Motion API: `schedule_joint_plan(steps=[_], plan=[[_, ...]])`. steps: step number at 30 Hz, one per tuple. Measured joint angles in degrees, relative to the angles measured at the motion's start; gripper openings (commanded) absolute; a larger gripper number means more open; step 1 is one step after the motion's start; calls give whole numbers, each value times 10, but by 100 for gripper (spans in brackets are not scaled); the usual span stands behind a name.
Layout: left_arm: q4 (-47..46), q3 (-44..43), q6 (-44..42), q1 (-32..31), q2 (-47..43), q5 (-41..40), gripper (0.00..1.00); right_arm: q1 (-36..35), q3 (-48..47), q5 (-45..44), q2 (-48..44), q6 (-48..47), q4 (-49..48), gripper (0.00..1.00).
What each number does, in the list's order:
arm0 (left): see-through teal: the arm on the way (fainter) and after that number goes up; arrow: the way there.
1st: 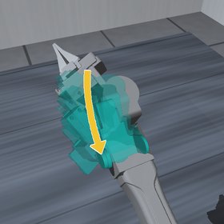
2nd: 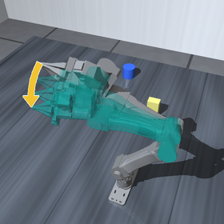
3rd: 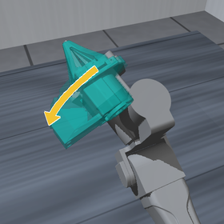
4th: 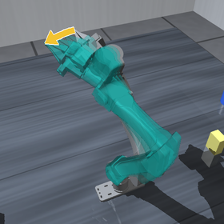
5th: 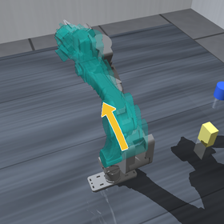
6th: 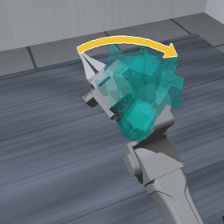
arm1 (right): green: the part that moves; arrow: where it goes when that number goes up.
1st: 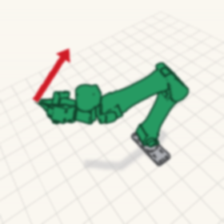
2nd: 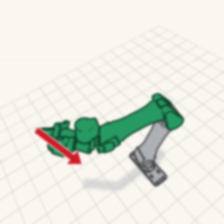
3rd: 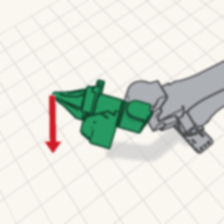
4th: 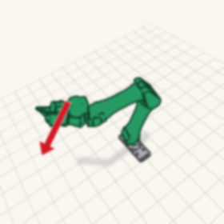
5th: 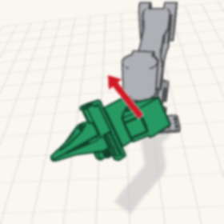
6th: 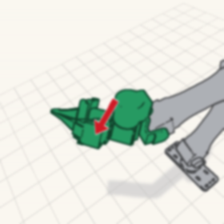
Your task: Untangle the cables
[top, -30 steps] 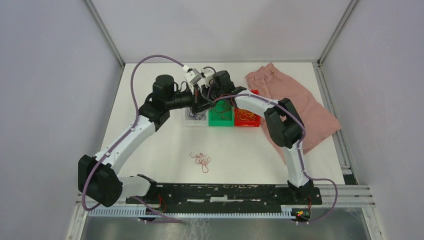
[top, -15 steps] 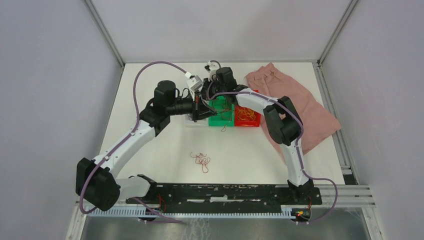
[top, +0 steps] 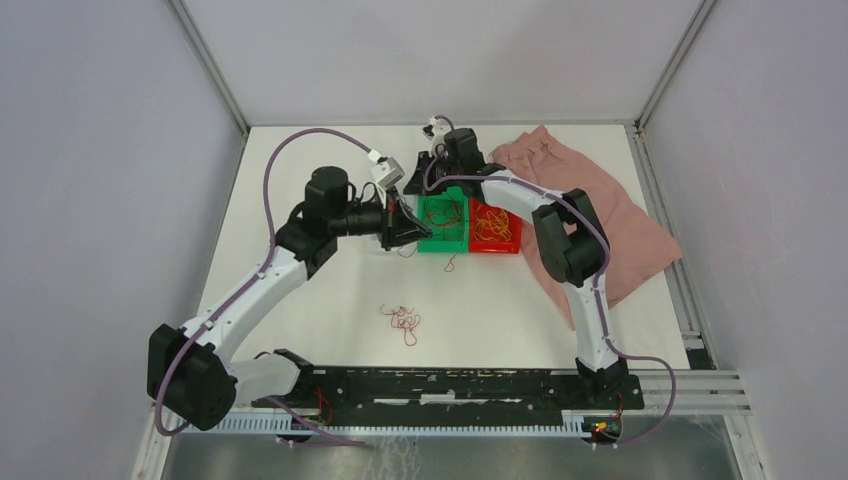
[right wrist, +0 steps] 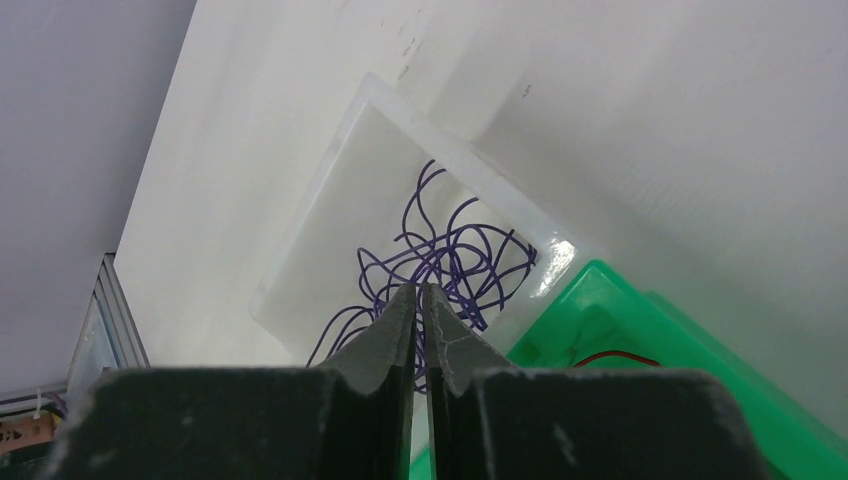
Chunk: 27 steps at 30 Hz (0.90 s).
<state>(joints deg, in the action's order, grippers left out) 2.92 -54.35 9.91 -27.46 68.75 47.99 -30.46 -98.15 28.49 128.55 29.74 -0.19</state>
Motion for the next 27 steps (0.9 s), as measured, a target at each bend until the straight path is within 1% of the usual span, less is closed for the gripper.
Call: schedule_joint_plan(steps=[4,8,12,14,16,18,19,22,27], plan=[[5,5,0,0,-12,19,3,-7,-3,0,0,-3,16,9],[4,7,0,-3,-22,33,3,-18,-32,-4,10,-24,40,9],[0,-14,0,-9,-2,37,3,-28,-34,-5,10,-37,49,11],[-3,-38,0,-13,17,36,3,-33,-34,-7,10,-46,58,17],[-9,-63,-1,-18,36,35,3,-35,-32,-11,10,-53,61,24],[-16,-89,-4,-26,54,32,3,-35,-22,-17,5,-56,61,34],[-19,-98,-7,-28,61,31,3,-33,-15,-18,0,-56,61,37],[-28,-136,-22,-33,92,20,3,-14,17,-20,-31,-51,51,42],[-44,-188,-28,-33,145,-3,3,57,73,-41,-120,-42,30,44]])
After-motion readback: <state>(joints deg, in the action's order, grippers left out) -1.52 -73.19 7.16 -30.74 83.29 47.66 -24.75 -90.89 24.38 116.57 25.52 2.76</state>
